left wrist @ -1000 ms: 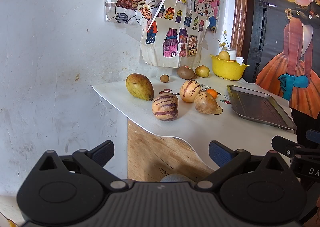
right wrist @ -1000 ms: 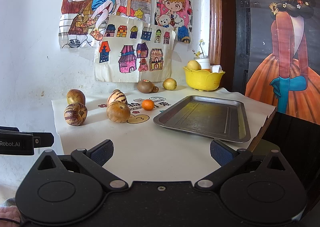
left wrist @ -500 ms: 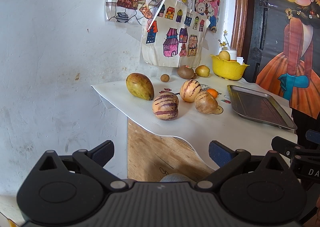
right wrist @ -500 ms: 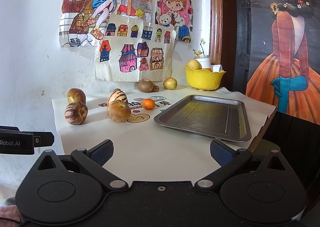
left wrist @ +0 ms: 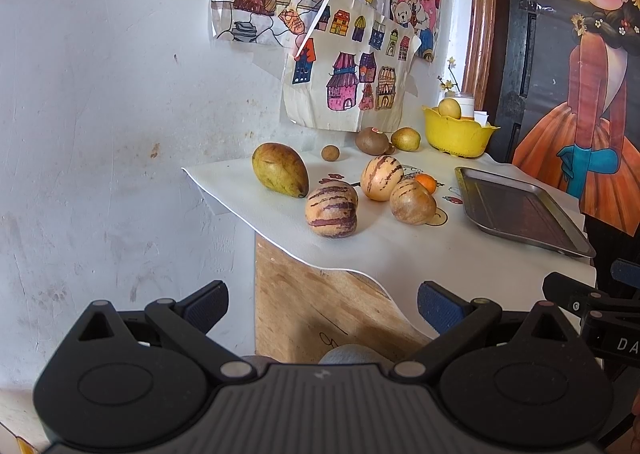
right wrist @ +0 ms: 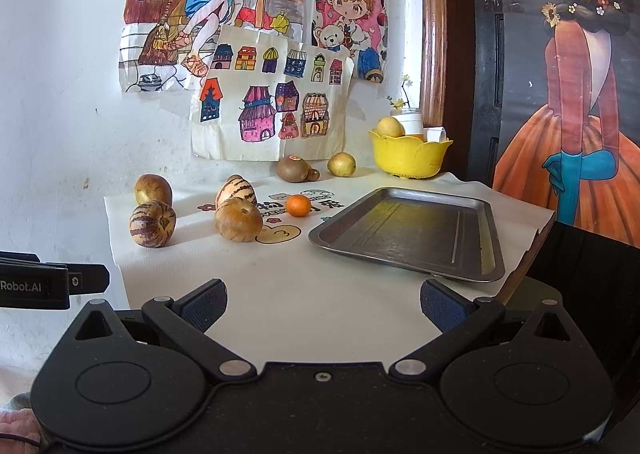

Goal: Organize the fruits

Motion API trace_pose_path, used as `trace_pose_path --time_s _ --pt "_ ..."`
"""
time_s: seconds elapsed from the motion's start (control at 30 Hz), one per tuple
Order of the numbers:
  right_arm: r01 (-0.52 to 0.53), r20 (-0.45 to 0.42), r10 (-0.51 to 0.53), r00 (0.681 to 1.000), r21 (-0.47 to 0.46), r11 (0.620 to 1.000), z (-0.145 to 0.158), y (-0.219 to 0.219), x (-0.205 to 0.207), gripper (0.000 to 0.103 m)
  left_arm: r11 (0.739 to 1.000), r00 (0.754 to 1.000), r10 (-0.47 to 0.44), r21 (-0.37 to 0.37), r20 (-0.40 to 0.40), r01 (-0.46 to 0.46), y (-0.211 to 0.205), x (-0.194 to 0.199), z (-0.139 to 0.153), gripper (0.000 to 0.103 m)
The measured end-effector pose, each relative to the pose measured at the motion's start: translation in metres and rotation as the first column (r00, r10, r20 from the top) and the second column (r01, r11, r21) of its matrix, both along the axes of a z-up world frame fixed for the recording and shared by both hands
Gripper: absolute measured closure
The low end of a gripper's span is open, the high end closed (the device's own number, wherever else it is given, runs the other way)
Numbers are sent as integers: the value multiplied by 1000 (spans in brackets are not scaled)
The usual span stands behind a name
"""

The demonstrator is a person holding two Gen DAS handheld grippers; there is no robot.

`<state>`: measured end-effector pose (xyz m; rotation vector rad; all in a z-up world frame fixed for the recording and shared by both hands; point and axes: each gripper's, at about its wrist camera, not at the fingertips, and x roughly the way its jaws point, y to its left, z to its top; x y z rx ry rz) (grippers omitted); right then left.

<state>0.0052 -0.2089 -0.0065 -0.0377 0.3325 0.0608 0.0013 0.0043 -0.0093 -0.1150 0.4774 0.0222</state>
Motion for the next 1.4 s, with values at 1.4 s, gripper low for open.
trace_pose_path --time_s 1.4 --pt "-724 -324 648 689 -334 603 22 33 185 17 977 965 -214 -9 -150 215 29 136 9 21"
